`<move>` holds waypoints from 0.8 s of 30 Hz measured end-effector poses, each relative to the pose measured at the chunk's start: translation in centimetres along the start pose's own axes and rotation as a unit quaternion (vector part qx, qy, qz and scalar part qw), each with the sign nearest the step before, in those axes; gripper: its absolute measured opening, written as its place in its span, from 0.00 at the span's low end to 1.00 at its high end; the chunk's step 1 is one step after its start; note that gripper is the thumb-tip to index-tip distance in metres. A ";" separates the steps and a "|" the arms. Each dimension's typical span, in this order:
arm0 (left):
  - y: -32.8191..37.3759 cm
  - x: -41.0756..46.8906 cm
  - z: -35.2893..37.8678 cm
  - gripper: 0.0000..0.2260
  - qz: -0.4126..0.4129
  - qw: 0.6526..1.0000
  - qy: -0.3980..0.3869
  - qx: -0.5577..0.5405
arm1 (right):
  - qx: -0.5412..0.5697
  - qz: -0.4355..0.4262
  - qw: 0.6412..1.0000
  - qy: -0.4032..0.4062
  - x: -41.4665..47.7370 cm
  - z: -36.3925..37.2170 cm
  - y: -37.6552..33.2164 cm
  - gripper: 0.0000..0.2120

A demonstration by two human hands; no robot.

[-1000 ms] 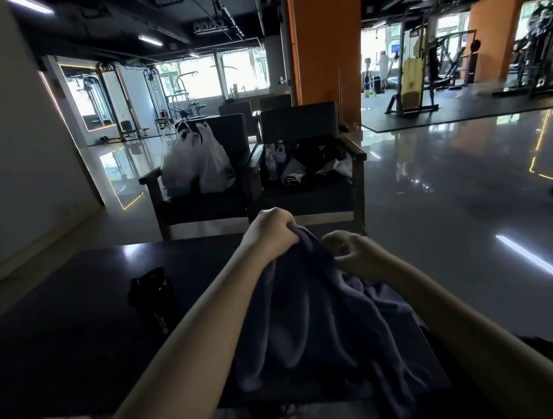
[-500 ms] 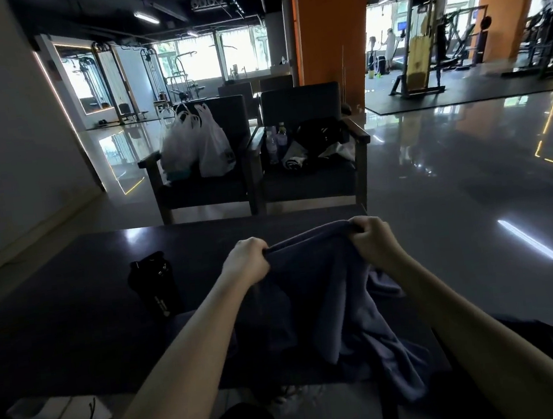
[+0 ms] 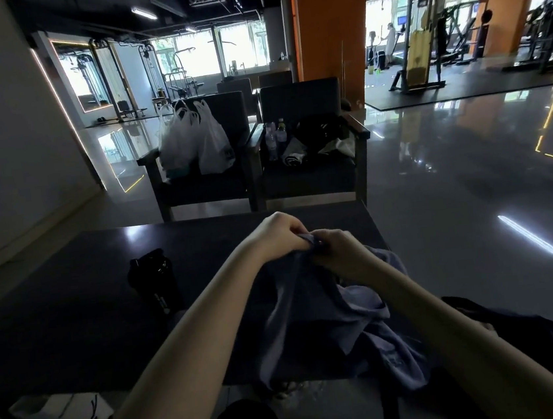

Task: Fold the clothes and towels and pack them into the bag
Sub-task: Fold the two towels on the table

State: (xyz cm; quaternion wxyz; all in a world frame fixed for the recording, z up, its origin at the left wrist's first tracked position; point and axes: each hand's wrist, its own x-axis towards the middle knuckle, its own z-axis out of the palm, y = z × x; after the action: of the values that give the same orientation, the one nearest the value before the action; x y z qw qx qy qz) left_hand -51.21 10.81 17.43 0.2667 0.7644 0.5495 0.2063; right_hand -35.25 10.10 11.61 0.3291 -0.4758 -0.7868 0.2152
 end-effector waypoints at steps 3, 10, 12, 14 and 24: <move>-1.0 0.0 -0.4 0.08 -0.018 1.000 -0.020 0.007 | 0.005 0.034 0.998 0.046 -0.1 -1.1 1.2 0.15; -1.8 -0.1 1.5 0.04 -0.027 0.992 0.064 -0.104 | 0.123 0.081 0.989 -0.020 -0.8 -1.9 2.5 0.05; -1.6 0.2 2.3 0.06 -0.012 0.987 0.070 -0.145 | 0.143 0.084 0.986 0.027 -0.4 -2.2 1.8 0.13; -1.7 0.1 3.3 0.08 0.000 0.983 0.038 -0.177 | 0.167 0.086 0.980 0.071 -0.1 -2.8 1.0 0.17; -6.0 -0.6 6.7 0.07 -0.102 0.977 -0.025 -0.185 | 0.209 0.139 0.952 0.175 -1.3 -6.5 1.7 0.20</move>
State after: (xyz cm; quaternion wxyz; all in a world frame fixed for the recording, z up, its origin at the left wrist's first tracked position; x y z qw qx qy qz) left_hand -51.72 10.56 8.47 0.4367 0.6467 0.5704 0.2564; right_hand -29.10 9.95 14.55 0.5206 -0.5313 -0.5803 0.3317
